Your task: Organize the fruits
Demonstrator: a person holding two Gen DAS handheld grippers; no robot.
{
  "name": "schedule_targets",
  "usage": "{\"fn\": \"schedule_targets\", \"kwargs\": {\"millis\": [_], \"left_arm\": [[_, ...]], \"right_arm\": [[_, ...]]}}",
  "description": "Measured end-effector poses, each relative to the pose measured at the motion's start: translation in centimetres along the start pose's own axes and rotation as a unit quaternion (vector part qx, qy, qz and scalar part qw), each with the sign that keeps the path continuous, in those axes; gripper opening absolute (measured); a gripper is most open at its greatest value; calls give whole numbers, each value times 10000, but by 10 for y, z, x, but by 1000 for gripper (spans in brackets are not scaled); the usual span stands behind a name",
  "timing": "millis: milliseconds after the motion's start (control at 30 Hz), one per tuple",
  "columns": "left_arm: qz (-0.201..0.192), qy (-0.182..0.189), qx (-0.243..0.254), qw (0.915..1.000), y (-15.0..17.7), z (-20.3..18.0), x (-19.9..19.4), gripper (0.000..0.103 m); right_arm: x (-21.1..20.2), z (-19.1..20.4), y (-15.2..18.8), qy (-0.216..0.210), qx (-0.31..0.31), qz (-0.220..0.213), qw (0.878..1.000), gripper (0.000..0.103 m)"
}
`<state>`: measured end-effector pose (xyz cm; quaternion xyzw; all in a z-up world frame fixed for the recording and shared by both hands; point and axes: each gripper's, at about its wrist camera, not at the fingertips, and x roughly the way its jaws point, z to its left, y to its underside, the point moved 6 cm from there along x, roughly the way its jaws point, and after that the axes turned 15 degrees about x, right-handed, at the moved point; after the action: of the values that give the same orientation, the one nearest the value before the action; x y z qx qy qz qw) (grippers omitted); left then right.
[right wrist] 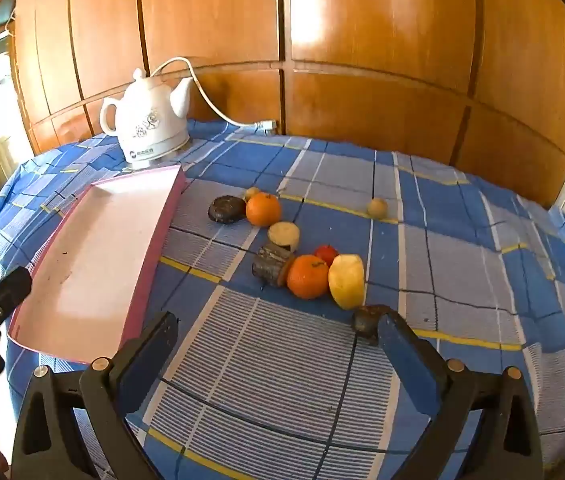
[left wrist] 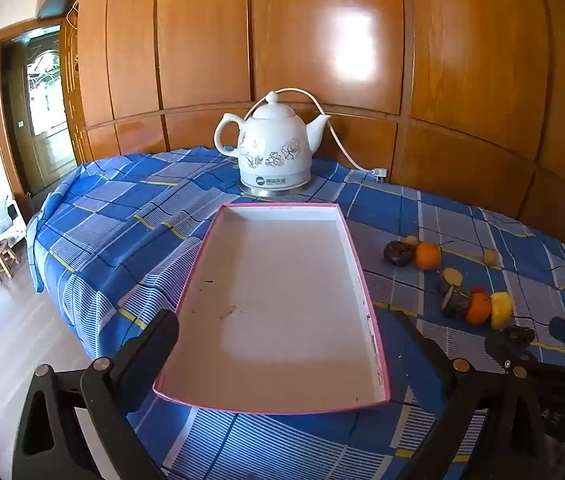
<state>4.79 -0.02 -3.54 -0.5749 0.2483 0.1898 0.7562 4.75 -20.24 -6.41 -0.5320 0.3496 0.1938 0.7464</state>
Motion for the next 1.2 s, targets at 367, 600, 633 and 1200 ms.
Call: {"fn": "schedule_targets", "kwargs": {"millis": [367,600,633,1200], "left_arm": [[-168,17,76,9998,2,-8,-6,103],[-111,57,40,9999,-3,-6,-7,103],[-109,64,47,9999,-3,-6,-7,103],[-206,120,97,9997,-4,-10,-12,103]], "right_arm": [[-16,7,-8,-38,-179,-216,9996,102],[-18,15,-2,-34,-239,-325,9992,102],[-18,16,-2,-41,-239,-333,9992,102],[-21,16,-3,-47,-211,-348,9992,102]]}}
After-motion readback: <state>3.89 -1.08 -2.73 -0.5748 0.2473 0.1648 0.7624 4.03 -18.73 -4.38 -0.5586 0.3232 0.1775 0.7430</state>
